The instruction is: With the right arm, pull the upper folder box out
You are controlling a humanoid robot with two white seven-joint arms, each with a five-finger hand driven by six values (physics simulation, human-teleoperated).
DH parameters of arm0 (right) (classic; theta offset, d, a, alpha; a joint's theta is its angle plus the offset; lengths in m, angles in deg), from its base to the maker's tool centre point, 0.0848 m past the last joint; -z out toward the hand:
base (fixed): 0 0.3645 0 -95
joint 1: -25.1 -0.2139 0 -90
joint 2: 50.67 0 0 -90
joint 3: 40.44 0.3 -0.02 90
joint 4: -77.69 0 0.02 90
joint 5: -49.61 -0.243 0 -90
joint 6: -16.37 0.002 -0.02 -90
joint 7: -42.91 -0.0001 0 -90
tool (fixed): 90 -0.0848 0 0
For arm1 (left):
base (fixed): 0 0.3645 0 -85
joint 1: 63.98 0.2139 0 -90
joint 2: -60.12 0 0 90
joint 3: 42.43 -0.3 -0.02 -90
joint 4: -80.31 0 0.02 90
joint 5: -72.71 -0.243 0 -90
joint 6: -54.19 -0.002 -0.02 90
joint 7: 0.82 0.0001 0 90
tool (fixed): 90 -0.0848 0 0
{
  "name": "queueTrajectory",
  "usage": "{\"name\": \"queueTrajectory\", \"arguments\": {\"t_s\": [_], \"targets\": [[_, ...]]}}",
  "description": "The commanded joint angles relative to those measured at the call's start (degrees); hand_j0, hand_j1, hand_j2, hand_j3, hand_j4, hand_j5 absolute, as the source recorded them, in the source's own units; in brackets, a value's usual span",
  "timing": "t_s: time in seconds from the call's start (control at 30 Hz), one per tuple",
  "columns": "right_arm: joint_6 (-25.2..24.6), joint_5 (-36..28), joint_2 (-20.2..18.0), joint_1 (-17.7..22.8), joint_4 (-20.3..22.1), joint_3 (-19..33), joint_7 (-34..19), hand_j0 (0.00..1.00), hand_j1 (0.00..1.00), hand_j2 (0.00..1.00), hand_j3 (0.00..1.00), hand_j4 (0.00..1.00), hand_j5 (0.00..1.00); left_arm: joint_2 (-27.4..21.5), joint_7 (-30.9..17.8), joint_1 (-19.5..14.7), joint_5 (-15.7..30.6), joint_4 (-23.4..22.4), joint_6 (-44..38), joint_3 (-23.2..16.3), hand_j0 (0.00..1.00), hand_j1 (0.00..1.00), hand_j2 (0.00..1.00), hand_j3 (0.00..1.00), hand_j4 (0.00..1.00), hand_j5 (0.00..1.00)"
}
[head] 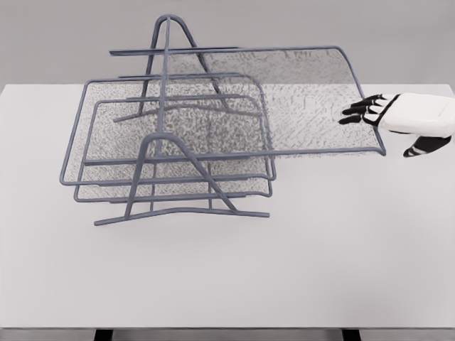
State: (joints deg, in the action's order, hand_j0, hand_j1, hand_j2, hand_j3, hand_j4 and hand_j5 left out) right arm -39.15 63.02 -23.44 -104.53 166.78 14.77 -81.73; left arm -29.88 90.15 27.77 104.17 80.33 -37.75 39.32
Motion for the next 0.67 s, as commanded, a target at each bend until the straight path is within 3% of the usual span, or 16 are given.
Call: {"name": "queueTrajectory", "arguments": {"t_s": [0.0,0.17,0.2,0.23,0.3,0.33,0.37,0.43,0.53,0.6,0.63], "targets": [[0.52,-0.32,-4.37,0.0,-0.06,1.48,-0.36,1.0,1.0,1.0,1.0,1.0,1.0,-0.01,-0.01,0.0,0.0,-0.02,0.01,-0.01,1.0,1.0,1.0,1.0,1.0,1.0],[0.52,-3.92,-7.89,0.17,-0.41,5.52,-0.36,1.0,1.0,1.0,1.0,1.0,1.0,-0.01,-0.01,0.0,0.0,-0.02,0.01,-0.01,1.0,1.0,1.0,1.0,1.0,1.0],[0.52,-5.93,-8.24,0.0,-0.33,6.05,-0.36,1.0,1.0,1.0,1.0,1.0,1.0,-0.01,-0.01,0.0,0.0,-0.02,0.01,-0.01,1.0,1.0,1.0,1.0,1.0,1.0],[0.52,-10.86,-7.89,0.09,-0.33,10.27,-0.36,1.0,1.0,1.0,1.0,1.0,1.0,-0.01,-0.01,0.0,0.0,-0.02,0.01,-0.01,1.0,1.0,1.0,1.0,1.0,1.0],[0.52,-11.91,-7.36,0.0,6.09,9.92,-0.36,1.0,1.0,1.0,1.0,1.0,1.0,-0.01,-0.01,0.0,0.0,-0.02,0.01,-0.01,1.0,1.0,1.0,1.0,1.0,1.0],[0.52,-14.03,-7.19,-0.35,6.88,9.22,-0.36,1.0,1.0,1.0,1.0,1.0,1.0,-0.01,-0.01,0.0,0.0,-0.02,0.01,-0.01,1.0,1.0,1.0,1.0,1.0,1.0],[0.52,-14.2,-3.5,-0.79,7.15,8.69,-0.36,1.0,1.0,1.0,1.0,1.0,1.0,-0.01,-0.01,0.0,0.0,-0.02,0.01,-0.01,1.0,1.0,1.0,1.0,1.0,1.0],[0.52,-14.2,7.4,-6.24,7.23,1.57,-0.36,1.0,1.0,1.0,1.0,1.0,1.0,-0.01,-0.01,0.0,0.0,-0.02,0.01,-0.01,1.0,1.0,1.0,1.0,1.0,1.0],[0.52,-14.38,7.58,-6.33,7.41,-3.62,-0.36,1.0,1.0,1.0,1.0,1.0,1.0,-0.01,-0.01,-0.18,0.0,0.25,0.09,0.08,1.0,1.0,1.0,1.0,1.0,1.0],[0.52,-19.83,1.78,-5.98,7.41,-3.71,-0.36,1.0,1.0,1.0,1.0,1.0,1.0,-0.01,-0.1,-0.18,0.0,0.34,0.09,-0.01,1.0,1.0,1.0,1.0,1.0,1.0],[0.52,-19.83,1.95,-5.89,7.41,-3.71,-0.36,1.0,1.0,1.0,1.0,1.0,1.0,-0.01,-0.1,-0.18,0.08,0.34,0.09,-0.01,1.0,1.0,1.0,1.0,1.0,1.0]]}}
